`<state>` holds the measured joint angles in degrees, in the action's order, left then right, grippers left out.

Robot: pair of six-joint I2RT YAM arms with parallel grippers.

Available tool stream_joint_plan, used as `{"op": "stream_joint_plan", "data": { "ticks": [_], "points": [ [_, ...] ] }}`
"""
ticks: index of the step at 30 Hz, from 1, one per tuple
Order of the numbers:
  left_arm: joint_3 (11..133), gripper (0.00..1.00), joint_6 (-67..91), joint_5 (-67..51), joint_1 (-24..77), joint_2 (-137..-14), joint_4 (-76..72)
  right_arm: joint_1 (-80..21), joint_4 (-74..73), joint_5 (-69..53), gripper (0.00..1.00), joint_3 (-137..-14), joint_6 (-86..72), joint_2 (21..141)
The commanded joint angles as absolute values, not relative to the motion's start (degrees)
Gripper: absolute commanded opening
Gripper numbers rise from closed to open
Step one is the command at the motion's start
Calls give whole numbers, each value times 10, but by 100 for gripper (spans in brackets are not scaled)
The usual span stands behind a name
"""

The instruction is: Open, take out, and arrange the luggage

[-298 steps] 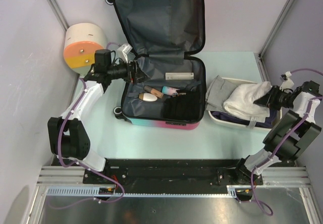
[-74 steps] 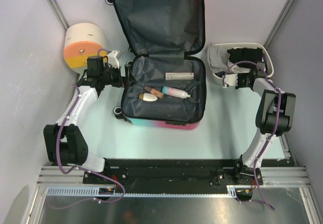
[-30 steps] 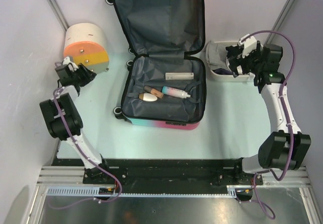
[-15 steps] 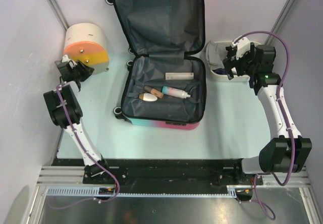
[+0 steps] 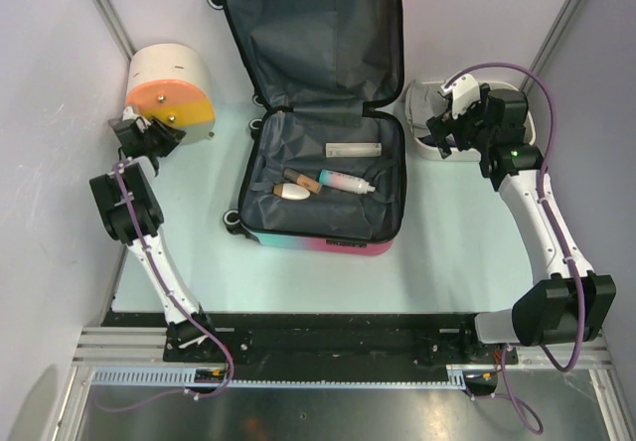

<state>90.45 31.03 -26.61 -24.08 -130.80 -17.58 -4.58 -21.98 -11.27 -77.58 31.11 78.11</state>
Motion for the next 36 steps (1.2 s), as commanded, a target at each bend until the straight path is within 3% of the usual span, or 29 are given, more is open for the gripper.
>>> {"op": "stream_joint_plan", "data": {
  "ticks": [1,3,4,12,31,32,34,35,36],
  "points": [
    [947,45,324,-267,-245,-1324,-179,-59,-198,-90,100,-782,311,780],
    [954,41,325,-271,-244,-1328,-178,-62,-194,-90,100,-784,314,785],
    [953,33,326,-272,-244,-1328,-178,-65,-194,-91,100,-786,316,787],
    [864,1,336,-299,-245,-1254,-185,-67,-183,-111,100,-795,316,812],
    [593,0,330,-309,-243,-1071,-222,-60,-196,-182,100,-795,299,827],
    [588,2,330,-305,-244,-1066,-222,-60,-199,-185,100,-795,299,826],
    [578,21,332,-302,-243,-1055,-224,-60,-206,-191,100,-795,298,825],
    [574,33,334,-302,-243,-1051,-224,-60,-208,-194,100,-795,299,825],
    [572,52,334,-298,-243,-1040,-224,-60,-211,-198,100,-795,297,825]
  ]
}}
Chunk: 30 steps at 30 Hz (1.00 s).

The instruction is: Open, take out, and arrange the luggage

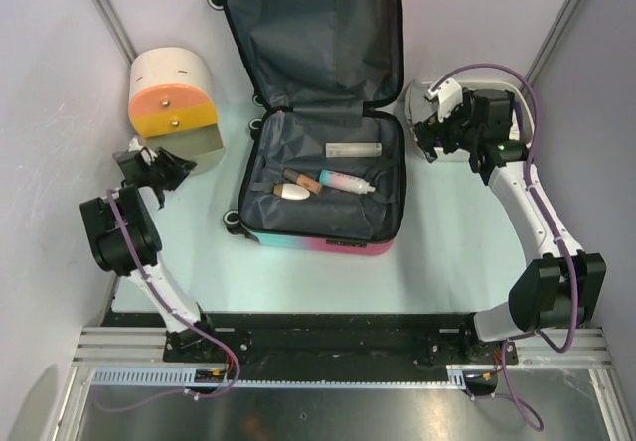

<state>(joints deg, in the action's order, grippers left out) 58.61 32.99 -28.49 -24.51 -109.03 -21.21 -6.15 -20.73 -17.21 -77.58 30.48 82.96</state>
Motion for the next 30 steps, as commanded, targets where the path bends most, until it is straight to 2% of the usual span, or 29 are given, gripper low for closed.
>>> {"op": "stream_joint_plan", "data": {
  "ticks": [1,4,6,9,15,24,30],
  "points": [
    [569,58,335,-292,-243,-1031,-224,-60,-216,-203,100,-795,297,826],
    [551,69,330,-280,-243,-987,-224,-62,-228,-228,100,-795,293,831],
    [534,82,319,-280,-244,-959,-221,-74,-232,-236,100,-796,294,838],
    [510,88,297,-282,-243,-899,-206,-103,-245,-244,99,-800,310,853],
    [483,90,215,-311,-242,-795,-125,-163,-277,-246,96,-832,358,921],
    [461,89,67,-342,-196,-649,-14,-223,-324,-240,88,-963,354,1085],
    [471,89,45,-341,-174,-623,48,-250,-339,-248,85,-991,376,1151]
  ]
}}
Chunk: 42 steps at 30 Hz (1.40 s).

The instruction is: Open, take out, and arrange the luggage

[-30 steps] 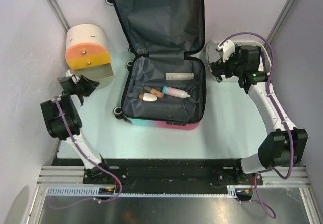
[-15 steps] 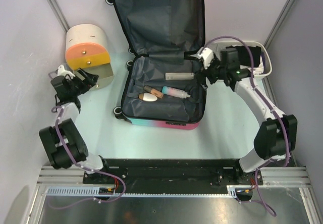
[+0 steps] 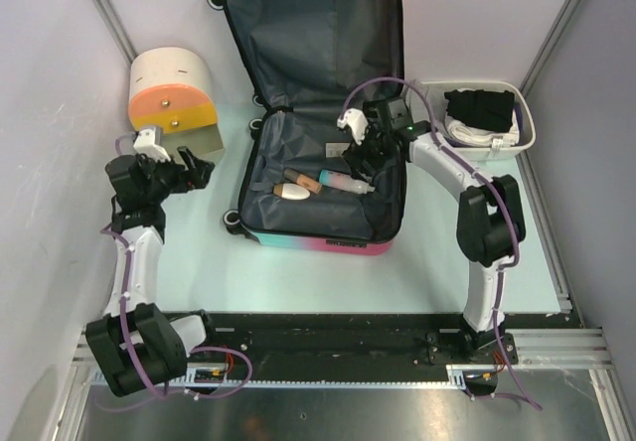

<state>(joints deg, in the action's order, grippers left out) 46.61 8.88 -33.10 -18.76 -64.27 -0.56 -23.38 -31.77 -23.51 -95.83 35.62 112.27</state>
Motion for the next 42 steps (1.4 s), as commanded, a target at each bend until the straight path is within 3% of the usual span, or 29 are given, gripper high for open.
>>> {"op": "stream_joint_plan", "data": {
  "ticks": [1,11,14,17,18,20,21,24,30,34,42],
  "points": [
    [471,89,39,-337,-170,-614,49,-253,-339,-247,85,-991,387,1157],
    [478,89,54,-319,-143,-597,63,-272,-330,-229,83,-984,424,1230],
    [488,89,60,-317,-143,-599,64,-272,-315,-214,78,-974,431,1246],
    [504,90,64,-309,-144,-602,68,-273,-302,-206,67,-972,432,1252],
    [511,91,64,-308,-143,-607,69,-274,-300,-202,54,-971,432,1250],
    [534,92,66,-308,-143,-613,72,-277,-294,-203,41,-972,428,1238],
    [543,94,65,-309,-143,-617,72,-277,-291,-204,24,-974,426,1233],
    [579,100,44,-335,-143,-632,76,-276,-280,-218,0,-977,404,1210],
    [616,100,-49,-424,-135,-653,89,-265,-280,-309,0,-1006,317,1171],
    [610,100,-209,-453,-92,-637,98,-253,-292,-384,0,-1026,254,1151],
    [534,99,-599,-364,126,-585,106,-250,-394,-536,0,-1075,149,1161]
  ]
}}
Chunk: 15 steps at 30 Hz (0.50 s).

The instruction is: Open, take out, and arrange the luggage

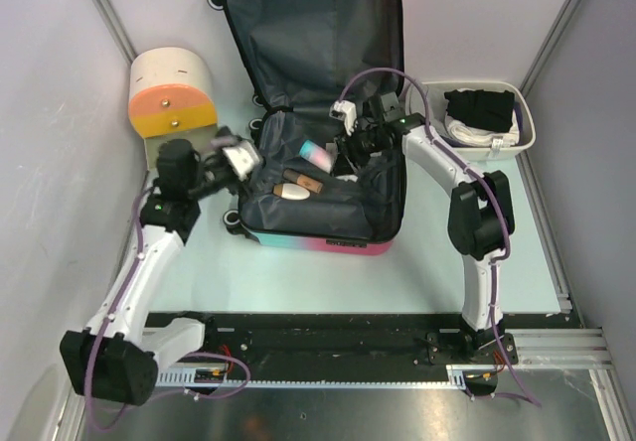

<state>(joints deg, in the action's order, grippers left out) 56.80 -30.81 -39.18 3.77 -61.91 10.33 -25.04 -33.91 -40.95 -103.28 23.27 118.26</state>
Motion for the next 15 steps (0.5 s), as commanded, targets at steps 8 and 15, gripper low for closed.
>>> {"op": "stream_joint_plan", "data": {
  "ticks": [8,15],
  "points": [
    [508,92,-700,-280,259,-627,107,-272,-456,-614,0,-1067,99,1177],
    [497,80,-725,-258,306,-678,106,-301,-500,-646,0,-1062,119,1168]
  ]
}}
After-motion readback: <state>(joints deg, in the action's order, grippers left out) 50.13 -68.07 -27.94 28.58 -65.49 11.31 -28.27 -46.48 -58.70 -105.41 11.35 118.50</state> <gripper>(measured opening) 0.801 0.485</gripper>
